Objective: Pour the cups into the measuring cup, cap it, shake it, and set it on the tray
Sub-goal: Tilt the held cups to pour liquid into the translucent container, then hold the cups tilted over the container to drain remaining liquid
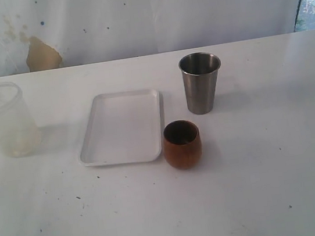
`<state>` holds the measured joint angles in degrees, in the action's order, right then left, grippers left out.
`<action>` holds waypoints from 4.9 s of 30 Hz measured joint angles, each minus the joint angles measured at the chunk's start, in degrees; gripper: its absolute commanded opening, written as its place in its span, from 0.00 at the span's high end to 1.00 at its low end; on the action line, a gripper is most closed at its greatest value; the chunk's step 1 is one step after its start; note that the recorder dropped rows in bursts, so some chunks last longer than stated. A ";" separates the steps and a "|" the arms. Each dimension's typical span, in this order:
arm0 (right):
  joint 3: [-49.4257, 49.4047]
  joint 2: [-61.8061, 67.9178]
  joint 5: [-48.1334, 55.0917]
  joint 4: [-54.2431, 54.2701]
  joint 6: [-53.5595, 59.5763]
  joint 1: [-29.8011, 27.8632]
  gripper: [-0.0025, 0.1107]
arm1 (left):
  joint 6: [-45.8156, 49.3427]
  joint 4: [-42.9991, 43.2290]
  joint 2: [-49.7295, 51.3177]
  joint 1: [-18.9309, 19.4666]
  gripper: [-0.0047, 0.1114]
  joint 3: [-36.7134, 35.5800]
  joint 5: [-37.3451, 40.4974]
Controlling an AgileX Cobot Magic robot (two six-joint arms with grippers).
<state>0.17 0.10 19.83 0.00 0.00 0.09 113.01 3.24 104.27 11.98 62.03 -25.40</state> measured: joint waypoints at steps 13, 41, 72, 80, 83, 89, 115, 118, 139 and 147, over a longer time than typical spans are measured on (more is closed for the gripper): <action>0.00 0.00 0.00 0.00 0.00 0.00 0.98 | 2.49 0.00 0.00 0.00 0.96 0.00 -3.24; 0.00 0.00 0.00 0.00 0.00 0.00 0.98 | 7.37 0.00 0.00 0.00 0.96 0.00 -8.19; 0.00 0.00 0.00 0.00 0.00 0.00 0.98 | 8.79 7.54 0.00 0.00 0.96 0.00 -8.87; 0.00 0.00 0.00 0.00 0.00 0.00 0.98 | 8.79 10.44 0.00 0.00 0.96 0.00 -8.87; 0.00 0.00 0.00 0.00 0.00 0.00 0.98 | 8.79 11.96 -0.21 0.00 0.96 0.00 -8.15; 0.00 0.00 0.00 0.00 0.00 0.00 0.98 | 8.79 14.92 -1.40 0.00 0.96 0.00 -6.27; 0.00 0.00 0.00 0.00 0.00 0.00 0.98 | 8.79 17.44 -1.80 -2.35 0.96 0.69 -3.31; 0.00 0.00 0.00 0.00 0.00 0.00 0.98 | 8.79 17.56 -1.80 -2.35 0.96 0.69 -3.00; 0.00 0.00 0.00 0.00 0.00 0.00 0.98 | 8.79 21.81 -1.80 -2.35 0.96 0.69 -2.05; 0.00 0.00 0.00 0.00 0.00 0.00 0.98 | 8.79 21.90 -1.80 -2.35 0.96 0.69 -2.05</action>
<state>0.17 0.10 19.83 0.00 0.00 0.09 121.79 25.14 102.47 9.63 62.72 -27.46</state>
